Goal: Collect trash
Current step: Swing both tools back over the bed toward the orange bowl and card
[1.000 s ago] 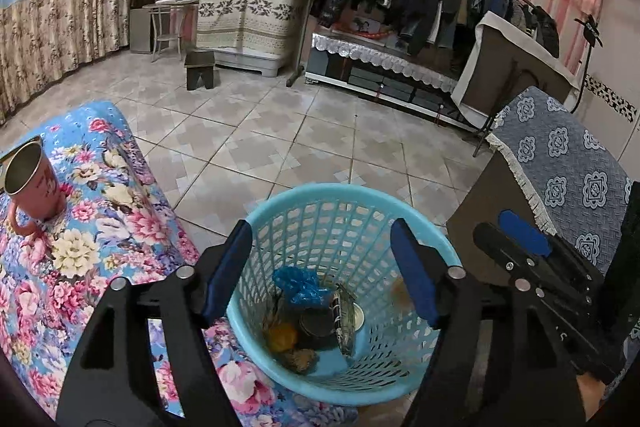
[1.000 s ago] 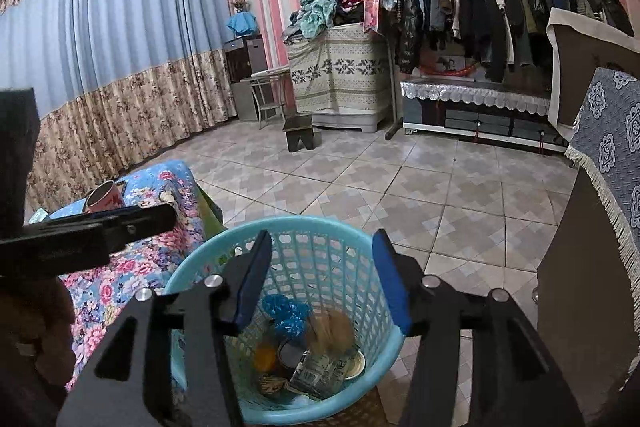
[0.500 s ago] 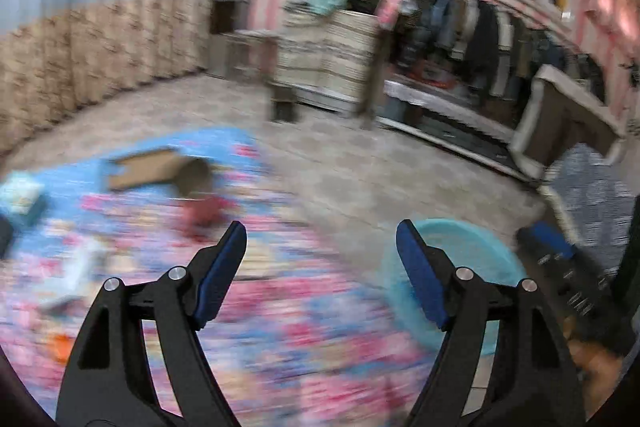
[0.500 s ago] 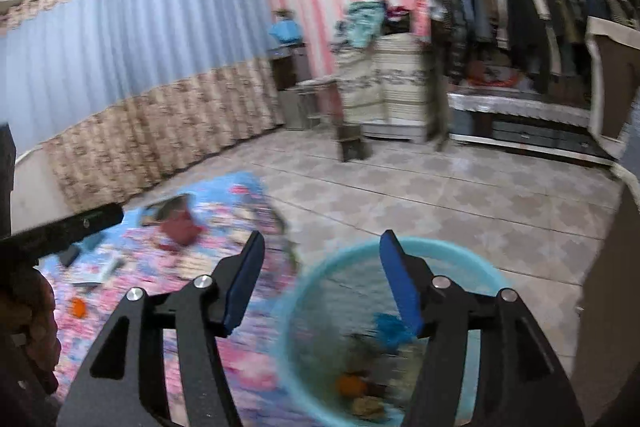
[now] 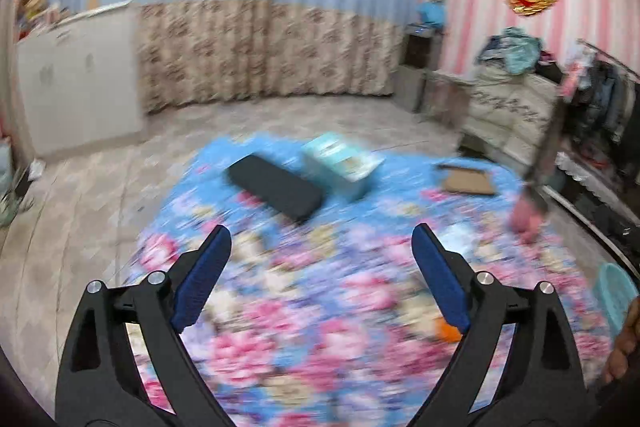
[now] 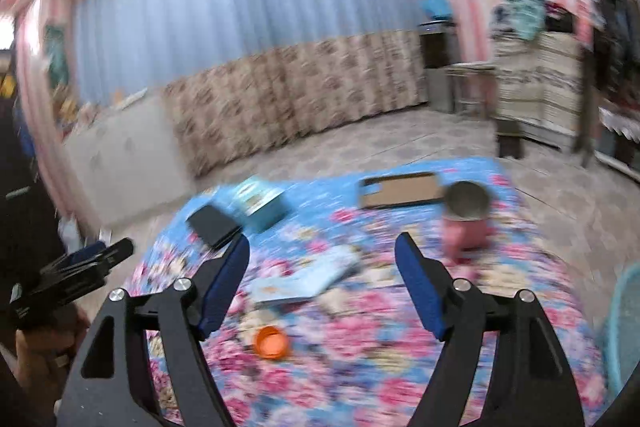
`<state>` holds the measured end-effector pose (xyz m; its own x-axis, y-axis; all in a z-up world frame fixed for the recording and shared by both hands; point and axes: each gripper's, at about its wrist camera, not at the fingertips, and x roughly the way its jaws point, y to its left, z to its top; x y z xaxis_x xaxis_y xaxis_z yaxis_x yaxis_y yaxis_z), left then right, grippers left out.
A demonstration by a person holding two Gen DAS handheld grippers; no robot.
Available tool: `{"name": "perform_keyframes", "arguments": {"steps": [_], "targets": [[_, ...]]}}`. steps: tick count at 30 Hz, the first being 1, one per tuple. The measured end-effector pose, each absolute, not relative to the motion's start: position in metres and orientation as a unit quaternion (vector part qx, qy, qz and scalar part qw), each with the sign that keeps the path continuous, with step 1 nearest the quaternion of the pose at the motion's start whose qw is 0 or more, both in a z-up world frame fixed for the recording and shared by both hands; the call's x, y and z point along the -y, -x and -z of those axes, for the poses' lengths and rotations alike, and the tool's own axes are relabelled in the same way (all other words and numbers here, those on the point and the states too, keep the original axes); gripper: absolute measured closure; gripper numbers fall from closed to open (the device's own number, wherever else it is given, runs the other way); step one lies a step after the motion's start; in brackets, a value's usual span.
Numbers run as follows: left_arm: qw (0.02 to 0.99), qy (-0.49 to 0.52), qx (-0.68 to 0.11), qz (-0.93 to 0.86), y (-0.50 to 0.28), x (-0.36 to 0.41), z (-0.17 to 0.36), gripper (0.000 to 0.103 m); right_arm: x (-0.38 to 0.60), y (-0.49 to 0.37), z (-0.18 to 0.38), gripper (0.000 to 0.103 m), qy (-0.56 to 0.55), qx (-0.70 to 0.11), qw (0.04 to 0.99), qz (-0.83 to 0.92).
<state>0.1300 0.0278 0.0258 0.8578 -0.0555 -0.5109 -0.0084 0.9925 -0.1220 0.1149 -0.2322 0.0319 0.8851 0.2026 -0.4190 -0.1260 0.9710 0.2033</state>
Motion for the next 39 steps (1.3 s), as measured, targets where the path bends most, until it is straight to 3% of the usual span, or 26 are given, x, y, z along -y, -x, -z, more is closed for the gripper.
{"name": "perform_keyframes", "arguments": {"steps": [3, 5, 10, 15, 29, 33, 34, 35, 37, 39], "targets": [[0.954, 0.073, -0.289, -0.006, -0.141, -0.051, -0.011, 0.016, 0.190, -0.126, -0.010, 0.025, -0.060, -0.234, 0.963, -0.115], [0.966, 0.089, -0.244, -0.004, -0.134, -0.057, -0.019, 0.008, 0.171, -0.128, 0.010, 0.025, -0.025, -0.238, 0.964, -0.116], [0.966, 0.076, -0.247, -0.011, -0.143, -0.050, 0.000, 0.007, 0.152, -0.138, 0.047, 0.025, -0.001, -0.282, 0.951, -0.127], [0.962, 0.072, -0.264, -0.010, -0.145, -0.045, 0.020, 0.007, 0.149, -0.144, 0.054, 0.020, 0.013, -0.290, 0.949, -0.122], [0.957, 0.059, -0.283, -0.008, -0.154, -0.030, 0.034, 0.007, 0.143, -0.158, 0.076, 0.020, 0.028, -0.341, 0.932, -0.116], [0.956, 0.053, -0.288, -0.003, -0.154, -0.025, 0.036, 0.007, 0.145, -0.174, 0.089, 0.021, 0.021, -0.391, 0.915, -0.101], [0.956, 0.052, -0.290, -0.002, -0.154, -0.023, 0.036, 0.007, 0.144, -0.177, 0.091, 0.026, 0.023, -0.398, 0.912, -0.100], [0.955, 0.050, -0.292, 0.000, -0.154, -0.021, 0.037, 0.007, 0.143, -0.179, 0.093, 0.043, 0.027, -0.403, 0.909, -0.102], [0.955, 0.044, -0.294, 0.006, -0.155, -0.015, 0.037, 0.007, 0.143, -0.179, 0.094, 0.063, 0.029, -0.403, 0.909, -0.100], [0.954, 0.039, -0.298, 0.015, -0.156, -0.007, 0.038, 0.007, 0.150, -0.176, 0.090, 0.064, 0.010, -0.392, 0.914, -0.100]]}}
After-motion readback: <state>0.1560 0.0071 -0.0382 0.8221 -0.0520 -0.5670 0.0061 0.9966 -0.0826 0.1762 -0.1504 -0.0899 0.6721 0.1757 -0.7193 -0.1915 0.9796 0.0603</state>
